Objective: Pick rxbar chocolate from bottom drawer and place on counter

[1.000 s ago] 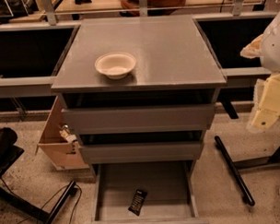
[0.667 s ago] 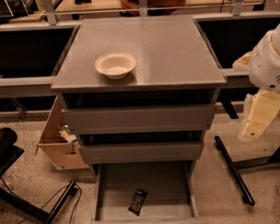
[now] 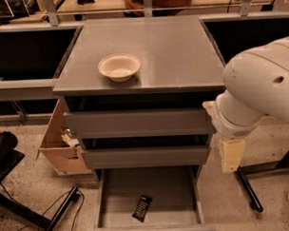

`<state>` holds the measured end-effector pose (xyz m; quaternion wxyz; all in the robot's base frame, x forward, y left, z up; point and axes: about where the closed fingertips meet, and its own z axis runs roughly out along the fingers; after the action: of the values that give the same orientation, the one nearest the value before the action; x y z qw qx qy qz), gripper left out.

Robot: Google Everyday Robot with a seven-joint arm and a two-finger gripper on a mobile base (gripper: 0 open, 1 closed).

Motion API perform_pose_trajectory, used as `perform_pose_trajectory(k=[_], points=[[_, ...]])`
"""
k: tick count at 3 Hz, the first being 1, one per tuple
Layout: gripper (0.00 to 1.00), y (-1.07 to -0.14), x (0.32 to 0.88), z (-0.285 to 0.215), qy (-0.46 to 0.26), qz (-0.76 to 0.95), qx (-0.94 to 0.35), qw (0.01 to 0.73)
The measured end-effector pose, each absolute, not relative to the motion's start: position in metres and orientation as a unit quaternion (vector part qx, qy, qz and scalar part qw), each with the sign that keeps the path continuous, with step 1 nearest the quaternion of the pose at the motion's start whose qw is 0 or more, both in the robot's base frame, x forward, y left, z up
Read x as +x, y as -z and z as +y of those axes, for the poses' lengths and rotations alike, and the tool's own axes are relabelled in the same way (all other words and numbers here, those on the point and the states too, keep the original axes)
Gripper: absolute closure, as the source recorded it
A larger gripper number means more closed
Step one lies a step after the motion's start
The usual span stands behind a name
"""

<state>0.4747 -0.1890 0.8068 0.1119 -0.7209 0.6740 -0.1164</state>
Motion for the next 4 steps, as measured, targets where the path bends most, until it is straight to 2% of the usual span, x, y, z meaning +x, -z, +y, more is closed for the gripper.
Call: perform_pose_trajectory(k=[2,4], points=[[0.0,-0.786,0.48,-0.175,0.125,0.657,-0.734,0.116],[0.0,-0.649,0.502,-0.116,0.142,0.588,-0.789,0.108]])
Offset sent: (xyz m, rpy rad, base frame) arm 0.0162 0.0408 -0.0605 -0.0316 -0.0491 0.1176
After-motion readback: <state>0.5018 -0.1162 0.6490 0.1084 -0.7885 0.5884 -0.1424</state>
